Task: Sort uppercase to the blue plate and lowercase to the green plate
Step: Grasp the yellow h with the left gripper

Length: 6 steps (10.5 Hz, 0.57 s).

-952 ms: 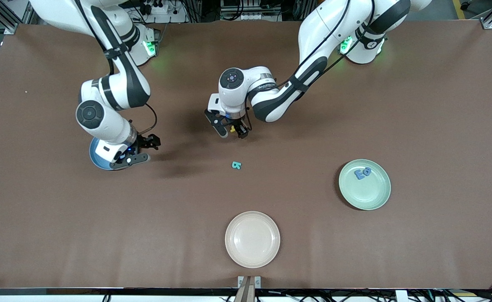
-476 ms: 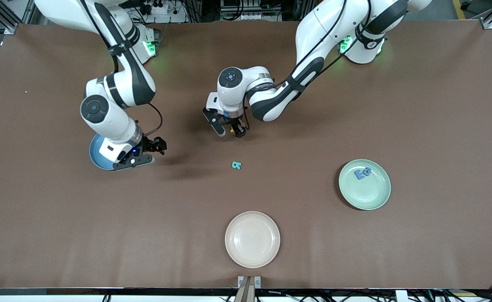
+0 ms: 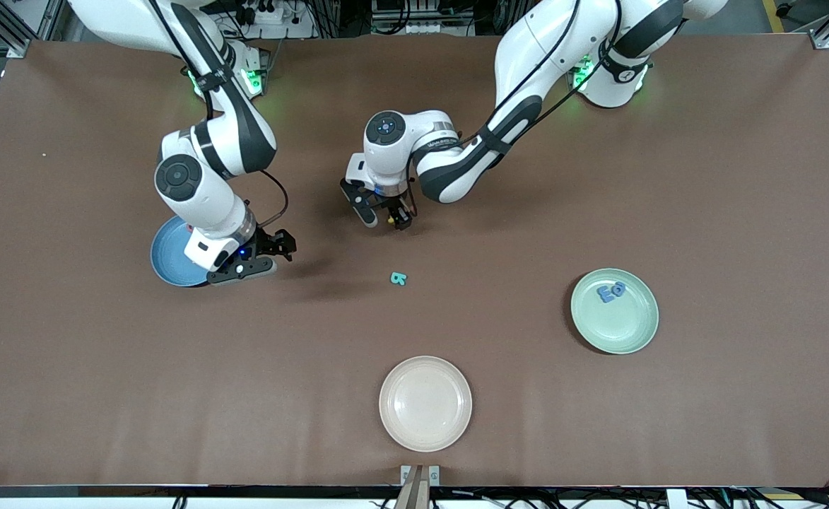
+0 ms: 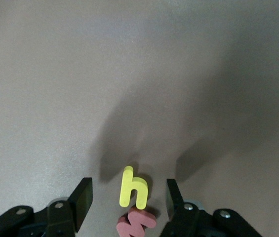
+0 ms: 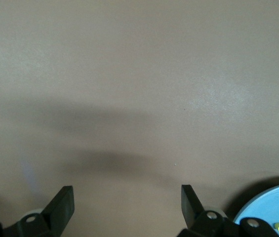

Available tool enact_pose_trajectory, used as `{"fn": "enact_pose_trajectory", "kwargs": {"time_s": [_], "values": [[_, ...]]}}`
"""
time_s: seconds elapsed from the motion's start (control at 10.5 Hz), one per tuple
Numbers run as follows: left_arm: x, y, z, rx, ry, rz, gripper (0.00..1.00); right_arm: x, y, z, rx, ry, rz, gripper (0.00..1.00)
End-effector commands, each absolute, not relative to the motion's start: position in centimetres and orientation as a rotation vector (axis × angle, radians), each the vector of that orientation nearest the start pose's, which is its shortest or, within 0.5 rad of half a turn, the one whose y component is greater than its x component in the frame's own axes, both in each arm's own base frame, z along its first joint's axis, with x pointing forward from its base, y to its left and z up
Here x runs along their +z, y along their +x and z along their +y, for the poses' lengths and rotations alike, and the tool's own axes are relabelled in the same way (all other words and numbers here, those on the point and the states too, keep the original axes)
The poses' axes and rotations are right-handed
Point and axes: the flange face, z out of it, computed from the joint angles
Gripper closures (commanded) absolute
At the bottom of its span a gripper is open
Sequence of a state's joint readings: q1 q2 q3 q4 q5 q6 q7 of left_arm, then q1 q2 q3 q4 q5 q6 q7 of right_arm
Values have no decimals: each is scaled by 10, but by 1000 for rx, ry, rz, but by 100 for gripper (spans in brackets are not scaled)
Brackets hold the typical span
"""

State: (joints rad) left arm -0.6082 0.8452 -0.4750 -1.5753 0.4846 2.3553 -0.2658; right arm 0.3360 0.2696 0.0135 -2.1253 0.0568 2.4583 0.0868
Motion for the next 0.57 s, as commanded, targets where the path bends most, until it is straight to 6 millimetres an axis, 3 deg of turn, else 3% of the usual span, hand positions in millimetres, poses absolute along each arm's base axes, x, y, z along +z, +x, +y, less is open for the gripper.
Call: {"fn": "enact_pose_trajectory", "kwargs": {"time_s": [0.0, 0.48], "values": [[179, 377, -596, -99, -2758, 1541, 33, 289, 544, 199, -87, -3063, -304, 0], [177, 377, -594, -97, -2752, 1542, 40, 290, 544, 203, -88, -3060, -303, 0]]}}
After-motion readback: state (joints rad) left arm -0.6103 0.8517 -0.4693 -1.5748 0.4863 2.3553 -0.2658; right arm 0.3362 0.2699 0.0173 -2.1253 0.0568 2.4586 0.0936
